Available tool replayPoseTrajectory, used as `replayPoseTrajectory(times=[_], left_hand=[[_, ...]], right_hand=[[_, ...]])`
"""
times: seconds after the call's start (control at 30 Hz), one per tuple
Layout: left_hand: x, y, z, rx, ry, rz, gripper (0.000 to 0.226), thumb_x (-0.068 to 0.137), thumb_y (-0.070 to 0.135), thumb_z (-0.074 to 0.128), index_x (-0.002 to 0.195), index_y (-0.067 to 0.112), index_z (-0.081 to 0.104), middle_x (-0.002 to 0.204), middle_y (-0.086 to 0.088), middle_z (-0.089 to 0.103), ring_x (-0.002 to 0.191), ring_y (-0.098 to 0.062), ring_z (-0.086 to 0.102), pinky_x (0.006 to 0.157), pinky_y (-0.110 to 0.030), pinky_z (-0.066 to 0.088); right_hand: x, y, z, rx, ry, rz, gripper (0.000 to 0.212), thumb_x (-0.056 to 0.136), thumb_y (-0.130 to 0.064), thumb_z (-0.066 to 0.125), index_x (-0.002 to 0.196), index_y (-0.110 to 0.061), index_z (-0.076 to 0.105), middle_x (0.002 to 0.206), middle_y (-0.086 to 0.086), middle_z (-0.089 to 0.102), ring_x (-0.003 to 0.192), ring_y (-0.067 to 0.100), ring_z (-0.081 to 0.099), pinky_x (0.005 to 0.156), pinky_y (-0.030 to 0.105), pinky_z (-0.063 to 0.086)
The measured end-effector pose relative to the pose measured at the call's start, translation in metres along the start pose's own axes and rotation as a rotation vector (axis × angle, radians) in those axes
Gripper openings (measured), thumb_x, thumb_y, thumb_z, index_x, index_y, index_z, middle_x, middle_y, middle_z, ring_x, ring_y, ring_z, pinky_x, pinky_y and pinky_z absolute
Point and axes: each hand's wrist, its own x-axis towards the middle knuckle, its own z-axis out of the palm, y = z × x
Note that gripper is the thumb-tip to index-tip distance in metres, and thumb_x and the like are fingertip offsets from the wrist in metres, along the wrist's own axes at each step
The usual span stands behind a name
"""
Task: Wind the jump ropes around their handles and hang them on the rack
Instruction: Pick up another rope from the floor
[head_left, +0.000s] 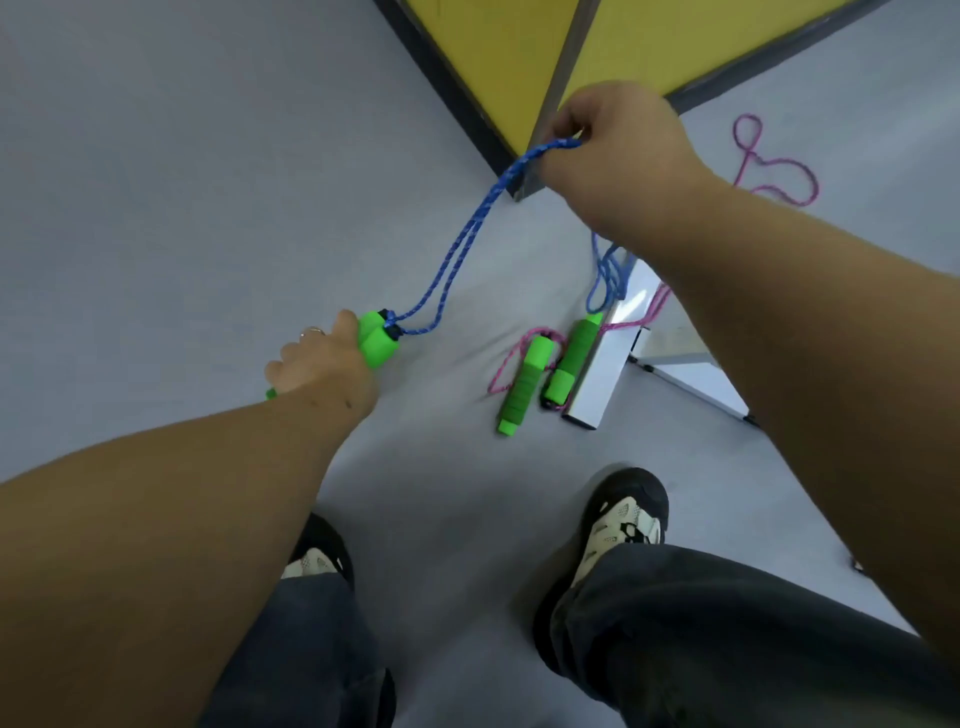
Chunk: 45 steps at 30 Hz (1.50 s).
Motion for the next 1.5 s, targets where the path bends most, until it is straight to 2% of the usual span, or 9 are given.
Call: replayPoseTrajectory(times=[0.1,0.33,0.63,0.9,0.97,1.1,1.2,1.33,1.5], left_hand=[[-0.015,0.033,-0.044,-0.099,0.072,0.109,0.054,0.081,0.022,0.063,0.127,0.025,0.036,0.102,-0.01,0.046,0.102,-0.037,0.054,0.079,-0.042,0.038],[-0.077,0.076,-0.168,-0.06,0.3,0.305,0.057,0.077,0.019,0.064,0.128,0.029,0.04,0.114,-0.007,0.057,0.105,-0.035,0.057,0.077,-0.039,0.033],[-0.177,0.082,-0.25,-0.031,0.525,0.352,0.058,0.074,0.01,0.061,0.122,0.032,0.04,0.115,-0.002,0.056,0.108,-0.03,0.051,0.081,-0.041,0.031],[-0.225,0.088,-0.271,0.03,0.684,0.46,0.063,0.074,0.01,0.064,0.126,0.036,0.04,0.112,0.002,0.052,0.105,-0.026,0.048,0.08,-0.041,0.025],[-0.228,0.087,-0.272,0.052,0.687,0.482,0.066,0.073,0.013,0.066,0.128,0.037,0.039,0.112,0.002,0.052,0.106,-0.026,0.05,0.082,-0.041,0.028],[-0.228,0.082,-0.282,0.076,0.703,0.529,0.065,0.075,0.016,0.065,0.13,0.038,0.038,0.114,0.003,0.051,0.105,-0.027,0.052,0.081,-0.041,0.031],[-0.229,0.079,-0.287,0.088,0.751,0.587,0.063,0.075,0.02,0.066,0.129,0.039,0.039,0.109,0.004,0.052,0.1,-0.026,0.053,0.076,-0.039,0.029],[-0.227,0.075,-0.288,0.082,0.784,0.622,0.074,0.071,0.009,0.065,0.132,0.041,0.037,0.107,0.006,0.051,0.099,-0.025,0.053,0.075,-0.037,0.025],[-0.222,0.079,-0.285,0.066,0.789,0.624,0.074,0.065,0.006,0.064,0.13,0.034,0.043,0.102,0.004,0.054,0.09,-0.027,0.055,0.071,-0.038,0.029]], right_hand=[[-0.006,-0.012,-0.026,-0.074,0.014,-0.004,0.014,0.089,-0.02,0.054,0.087,-0.01,0.063,0.068,0.007,0.051,0.064,0.023,0.046,0.05,0.028,0.031],[-0.055,-0.012,-0.066,0.0,-0.008,0.149,0.015,0.091,-0.018,0.054,0.105,-0.023,0.057,0.083,0.001,0.058,0.078,0.024,0.056,0.054,0.029,0.037],[-0.113,-0.036,-0.103,0.236,0.044,0.129,0.06,0.082,-0.007,0.069,0.137,-0.024,0.049,0.092,-0.008,0.065,0.082,0.014,0.063,0.06,0.026,0.05],[-0.162,-0.059,-0.128,0.161,-0.332,0.043,0.109,0.06,-0.034,0.087,0.148,-0.046,0.025,0.126,-0.008,0.059,0.112,0.016,0.061,0.088,0.036,0.055],[-0.166,-0.058,-0.133,0.404,-0.501,0.035,0.106,0.054,-0.04,0.09,0.144,-0.044,0.034,0.133,-0.006,0.059,0.122,0.014,0.057,0.104,0.041,0.048],[-0.16,-0.063,-0.135,0.853,-0.69,-0.127,0.074,0.076,-0.012,0.08,0.142,-0.016,0.046,0.137,0.012,0.061,0.131,0.026,0.054,0.115,0.047,0.036],[-0.157,-0.069,-0.134,0.941,-0.582,-0.156,0.06,0.08,-0.004,0.076,0.134,-0.008,0.05,0.128,0.017,0.064,0.12,0.032,0.061,0.111,0.056,0.04],[-0.161,-0.078,-0.132,1.138,-0.531,0.065,0.062,0.076,-0.048,0.074,0.126,-0.018,0.053,0.109,0.012,0.063,0.081,0.029,0.069,0.081,0.05,0.059],[-0.159,-0.09,-0.121,0.951,-0.056,0.056,0.033,0.095,-0.055,0.053,0.107,-0.024,0.054,0.068,0.005,0.051,0.05,0.019,0.048,0.046,0.03,0.039]])
